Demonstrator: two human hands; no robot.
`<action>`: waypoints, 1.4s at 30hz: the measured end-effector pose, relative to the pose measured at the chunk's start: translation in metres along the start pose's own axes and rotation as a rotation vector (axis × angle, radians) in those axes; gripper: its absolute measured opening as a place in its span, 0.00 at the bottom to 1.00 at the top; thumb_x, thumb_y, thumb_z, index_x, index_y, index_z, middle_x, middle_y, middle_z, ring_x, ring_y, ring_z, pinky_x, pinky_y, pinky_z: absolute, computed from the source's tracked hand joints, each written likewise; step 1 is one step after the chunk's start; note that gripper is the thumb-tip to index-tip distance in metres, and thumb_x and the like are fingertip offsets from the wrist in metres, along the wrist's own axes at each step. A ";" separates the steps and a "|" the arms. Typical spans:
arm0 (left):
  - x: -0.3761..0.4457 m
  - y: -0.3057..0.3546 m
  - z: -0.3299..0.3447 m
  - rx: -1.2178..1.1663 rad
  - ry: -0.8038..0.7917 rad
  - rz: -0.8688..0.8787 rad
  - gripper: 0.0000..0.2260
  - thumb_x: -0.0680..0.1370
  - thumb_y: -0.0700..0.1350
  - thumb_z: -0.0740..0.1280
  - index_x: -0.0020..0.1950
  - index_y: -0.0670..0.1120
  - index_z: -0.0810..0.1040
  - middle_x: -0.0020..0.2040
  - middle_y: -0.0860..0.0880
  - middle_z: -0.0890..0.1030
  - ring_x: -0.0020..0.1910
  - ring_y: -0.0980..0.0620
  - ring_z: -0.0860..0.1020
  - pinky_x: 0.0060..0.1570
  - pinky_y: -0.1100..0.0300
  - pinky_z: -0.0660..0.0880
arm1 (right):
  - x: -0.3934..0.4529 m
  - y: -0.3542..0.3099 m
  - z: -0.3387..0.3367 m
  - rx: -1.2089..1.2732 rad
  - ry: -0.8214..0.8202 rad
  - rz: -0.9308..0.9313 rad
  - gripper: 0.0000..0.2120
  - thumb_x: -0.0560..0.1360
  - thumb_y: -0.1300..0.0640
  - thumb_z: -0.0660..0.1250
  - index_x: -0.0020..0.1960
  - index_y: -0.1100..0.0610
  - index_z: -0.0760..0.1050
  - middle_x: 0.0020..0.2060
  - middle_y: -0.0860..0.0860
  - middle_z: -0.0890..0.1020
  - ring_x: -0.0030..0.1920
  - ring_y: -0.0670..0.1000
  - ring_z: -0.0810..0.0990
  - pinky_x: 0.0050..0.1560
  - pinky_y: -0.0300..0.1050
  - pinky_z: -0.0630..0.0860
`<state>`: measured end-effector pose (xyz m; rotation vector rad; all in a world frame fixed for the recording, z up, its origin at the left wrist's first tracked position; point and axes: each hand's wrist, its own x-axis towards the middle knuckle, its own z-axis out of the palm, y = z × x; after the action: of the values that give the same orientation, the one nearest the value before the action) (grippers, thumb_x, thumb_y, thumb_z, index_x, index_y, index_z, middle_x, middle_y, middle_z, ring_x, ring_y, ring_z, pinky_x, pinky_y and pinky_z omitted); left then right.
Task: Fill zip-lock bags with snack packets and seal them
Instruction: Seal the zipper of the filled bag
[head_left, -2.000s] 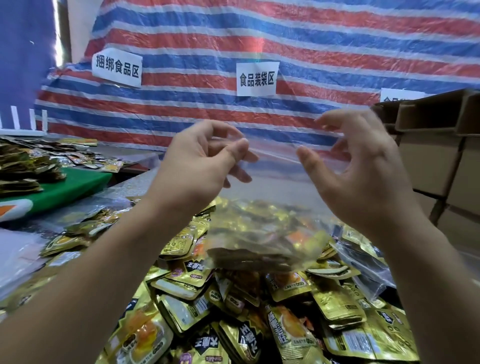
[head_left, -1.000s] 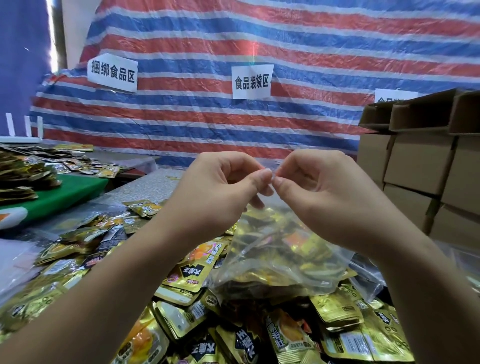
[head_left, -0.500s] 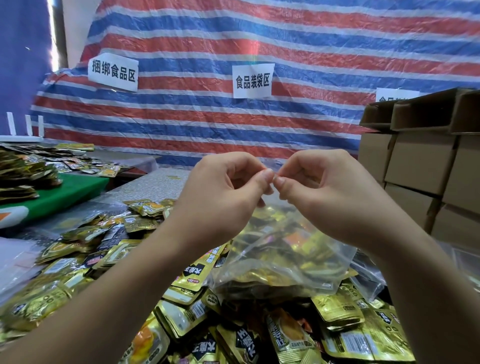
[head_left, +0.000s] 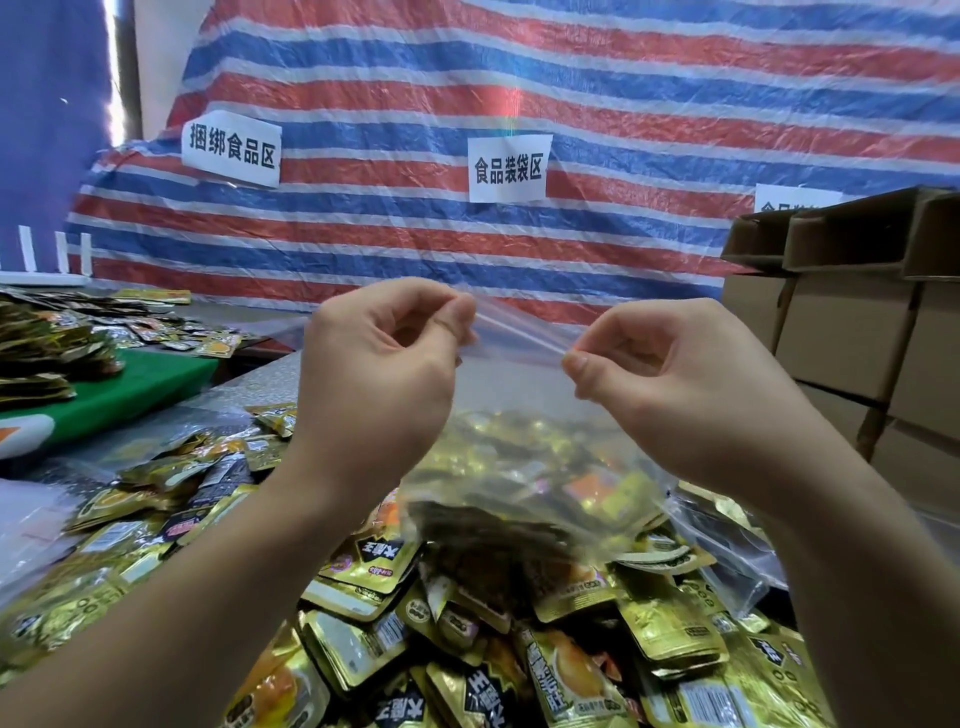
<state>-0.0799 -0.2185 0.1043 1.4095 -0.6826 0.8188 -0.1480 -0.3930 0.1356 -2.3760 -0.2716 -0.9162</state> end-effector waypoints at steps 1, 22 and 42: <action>0.002 -0.001 -0.002 0.003 0.025 0.013 0.08 0.79 0.42 0.69 0.40 0.45 0.83 0.35 0.45 0.82 0.34 0.41 0.78 0.34 0.45 0.74 | 0.000 0.001 -0.001 -0.013 0.002 0.002 0.07 0.76 0.50 0.71 0.39 0.47 0.81 0.36 0.39 0.84 0.41 0.39 0.83 0.48 0.43 0.81; 0.023 -0.027 -0.021 0.020 0.235 -0.040 0.08 0.80 0.46 0.67 0.41 0.52 0.82 0.37 0.52 0.83 0.36 0.55 0.78 0.43 0.50 0.79 | 0.004 0.021 -0.018 -0.099 0.045 0.052 0.08 0.76 0.51 0.72 0.38 0.48 0.81 0.33 0.40 0.84 0.35 0.43 0.83 0.42 0.51 0.81; 0.015 -0.058 -0.001 0.482 -0.267 -0.172 0.07 0.81 0.44 0.63 0.44 0.49 0.77 0.32 0.52 0.79 0.35 0.48 0.79 0.40 0.50 0.78 | -0.019 0.001 0.067 -0.430 -0.559 -0.235 0.40 0.75 0.31 0.62 0.78 0.52 0.57 0.72 0.50 0.71 0.69 0.50 0.70 0.69 0.48 0.68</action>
<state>-0.0238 -0.2153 0.0831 2.0108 -0.5732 0.6898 -0.1245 -0.3553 0.0824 -3.0234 -0.6320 -0.4081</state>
